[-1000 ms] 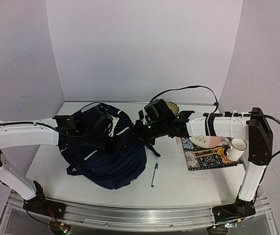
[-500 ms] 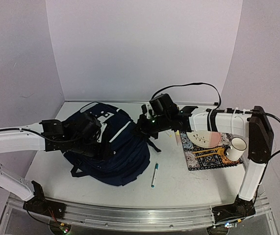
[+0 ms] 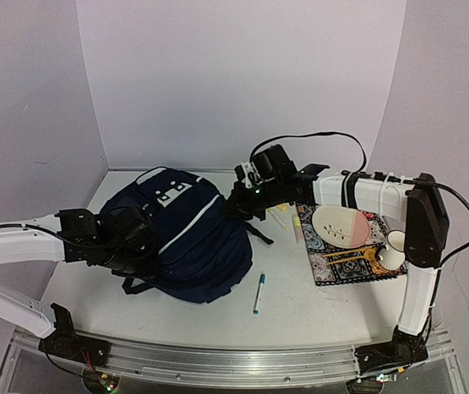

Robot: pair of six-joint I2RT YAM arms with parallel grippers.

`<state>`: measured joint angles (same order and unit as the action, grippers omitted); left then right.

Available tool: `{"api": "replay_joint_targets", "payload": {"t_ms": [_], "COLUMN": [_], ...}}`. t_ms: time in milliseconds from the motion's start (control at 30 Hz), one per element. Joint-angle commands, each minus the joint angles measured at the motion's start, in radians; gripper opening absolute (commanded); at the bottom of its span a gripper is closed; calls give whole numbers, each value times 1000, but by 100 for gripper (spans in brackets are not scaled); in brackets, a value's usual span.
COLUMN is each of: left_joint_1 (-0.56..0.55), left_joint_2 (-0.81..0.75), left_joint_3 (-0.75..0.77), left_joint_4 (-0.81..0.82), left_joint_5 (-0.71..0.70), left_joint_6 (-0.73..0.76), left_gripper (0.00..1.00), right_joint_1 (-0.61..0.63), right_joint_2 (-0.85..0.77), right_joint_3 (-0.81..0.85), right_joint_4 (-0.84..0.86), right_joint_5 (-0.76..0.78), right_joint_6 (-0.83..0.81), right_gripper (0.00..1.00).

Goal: Pack the student bag
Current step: Unzip the lower front pocket of the student bag, then put down the student bag at the center of the board.

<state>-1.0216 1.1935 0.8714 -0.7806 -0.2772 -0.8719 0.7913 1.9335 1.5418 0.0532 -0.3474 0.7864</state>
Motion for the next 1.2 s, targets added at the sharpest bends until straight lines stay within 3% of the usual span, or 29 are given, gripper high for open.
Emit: {"api": "replay_joint_targets", "payload": {"t_ms": [0,133,300,467,600,800,1067,1167], "left_joint_1": [18,24,25,24,24,25,26,25], "left_joint_2": [6,21,69,39,-13,-65,98,175], "left_joint_3": [-35,-20,49,86,104,106,244,313], "left_joint_4": [-129,-74,10,55,72,138,153,146], "left_joint_5": [-210,-329,-378,-317,-244,-123,-25,53], "left_joint_6": [-111,-102,9,151,239,332,492,534], "left_gripper": [2,5,8,34,52,98,99,99], "right_joint_1": [-33,-33,-33,-33,-33,-33,-33,-33], "right_joint_2": [-29,-18,-23,-54,-115,-210,-336,-381], "right_joint_3": [50,73,57,28,-12,-91,-246,-308], "right_joint_4": [-7,-27,-30,-30,-35,-94,-221,-249], "right_joint_5": [-7,-74,-74,-8,91,197,358,395], "right_joint_6": [-77,-96,-91,-78,-85,-122,-113,-95], "right_gripper": [0,0,0,15,34,59,87,92]}}
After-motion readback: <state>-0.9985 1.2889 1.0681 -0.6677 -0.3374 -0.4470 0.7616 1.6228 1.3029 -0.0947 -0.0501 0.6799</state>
